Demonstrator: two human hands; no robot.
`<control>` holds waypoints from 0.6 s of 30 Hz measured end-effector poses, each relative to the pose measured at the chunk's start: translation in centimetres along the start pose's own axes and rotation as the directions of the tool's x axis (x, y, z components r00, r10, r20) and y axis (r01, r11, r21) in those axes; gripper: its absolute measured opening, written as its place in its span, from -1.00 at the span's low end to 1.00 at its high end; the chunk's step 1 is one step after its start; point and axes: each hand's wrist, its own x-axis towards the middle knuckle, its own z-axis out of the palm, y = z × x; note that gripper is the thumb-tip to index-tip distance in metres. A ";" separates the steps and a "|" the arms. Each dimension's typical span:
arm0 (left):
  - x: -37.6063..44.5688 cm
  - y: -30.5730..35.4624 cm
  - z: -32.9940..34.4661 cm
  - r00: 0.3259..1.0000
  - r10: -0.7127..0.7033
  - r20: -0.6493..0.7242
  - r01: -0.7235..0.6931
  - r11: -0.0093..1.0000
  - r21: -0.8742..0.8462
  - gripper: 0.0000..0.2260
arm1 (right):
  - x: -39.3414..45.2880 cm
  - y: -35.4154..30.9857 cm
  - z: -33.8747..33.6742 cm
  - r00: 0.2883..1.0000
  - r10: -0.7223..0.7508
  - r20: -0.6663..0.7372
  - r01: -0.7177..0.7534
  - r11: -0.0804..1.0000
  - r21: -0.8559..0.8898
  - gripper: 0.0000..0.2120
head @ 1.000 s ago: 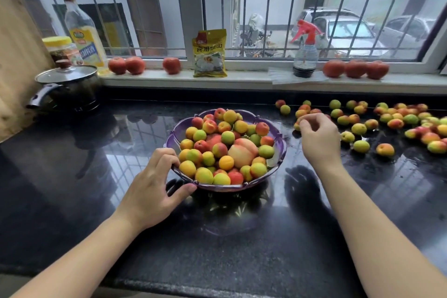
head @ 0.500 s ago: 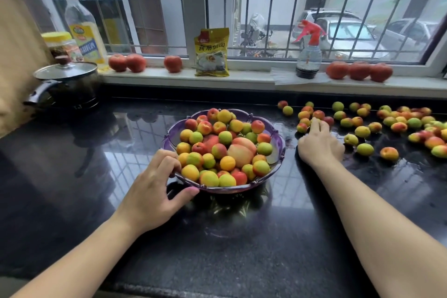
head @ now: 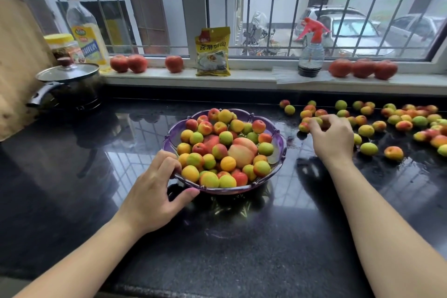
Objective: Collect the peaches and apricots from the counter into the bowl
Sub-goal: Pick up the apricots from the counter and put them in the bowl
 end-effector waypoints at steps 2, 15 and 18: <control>0.0 0.0 0.0 1.000 -0.004 0.002 0.004 1.000 -0.001 -0.47 | -0.7 -2.6 -1.2 0.986 -0.153 0.071 0.138 0.974 0.180 -0.75; 0.1 0.5 -0.1 1.000 -0.004 -0.016 0.004 1.000 0.004 -0.45 | -3.6 -6.9 1.0 0.980 -0.109 0.164 0.032 0.910 0.413 -0.82; -0.1 0.5 -0.2 1.000 -0.002 -0.013 0.002 1.000 0.026 -0.44 | -2.7 -3.1 1.3 0.993 0.078 0.089 -0.096 0.972 0.216 -0.80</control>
